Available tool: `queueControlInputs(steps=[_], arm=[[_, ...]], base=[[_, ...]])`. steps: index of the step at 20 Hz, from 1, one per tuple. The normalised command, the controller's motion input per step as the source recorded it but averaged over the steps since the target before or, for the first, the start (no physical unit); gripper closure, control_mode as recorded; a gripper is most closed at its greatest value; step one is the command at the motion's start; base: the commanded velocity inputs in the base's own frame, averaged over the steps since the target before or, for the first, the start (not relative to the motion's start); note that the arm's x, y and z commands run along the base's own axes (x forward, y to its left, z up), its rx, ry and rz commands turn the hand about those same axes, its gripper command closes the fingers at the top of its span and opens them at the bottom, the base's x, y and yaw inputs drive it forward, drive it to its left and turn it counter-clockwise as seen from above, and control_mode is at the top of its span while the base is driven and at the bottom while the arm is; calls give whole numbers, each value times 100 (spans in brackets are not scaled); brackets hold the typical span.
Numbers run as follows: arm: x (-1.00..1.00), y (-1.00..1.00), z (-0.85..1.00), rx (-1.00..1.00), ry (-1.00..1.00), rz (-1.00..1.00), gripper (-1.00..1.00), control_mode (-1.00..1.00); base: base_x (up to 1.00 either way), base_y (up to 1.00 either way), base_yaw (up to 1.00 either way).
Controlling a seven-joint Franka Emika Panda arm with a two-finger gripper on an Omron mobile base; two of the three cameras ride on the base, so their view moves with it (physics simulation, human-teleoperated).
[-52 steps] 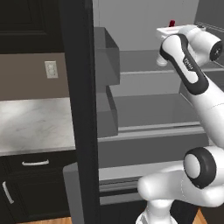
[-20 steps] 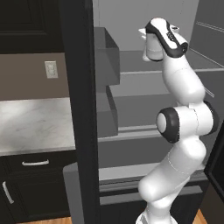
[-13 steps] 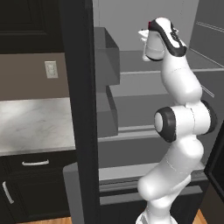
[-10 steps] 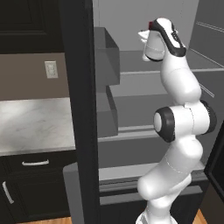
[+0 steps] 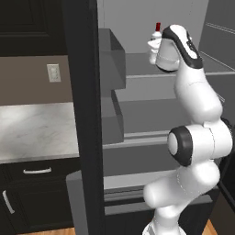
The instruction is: Place the liquors on the top shelf of the fridge to keep them out of children's reach, and place the apple on lower shelves for easy access.
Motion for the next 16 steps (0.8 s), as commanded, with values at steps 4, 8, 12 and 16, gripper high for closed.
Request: queueControlInputs(steps=[4, 8, 12, 16], arm=[[-100, -10, 2, -7, 16, 0, -100, -100], [-100, -14, 21, -4, 10, 0, -100, -100], [-100, -22, 14, -2, 10, 3, -100, -100], [-100, -6, 0, -6, 22, 2, -100, -100]], base=[[0, 0, 0], [0, 0, 0], [0, 0, 0], [0, 0, 0]])
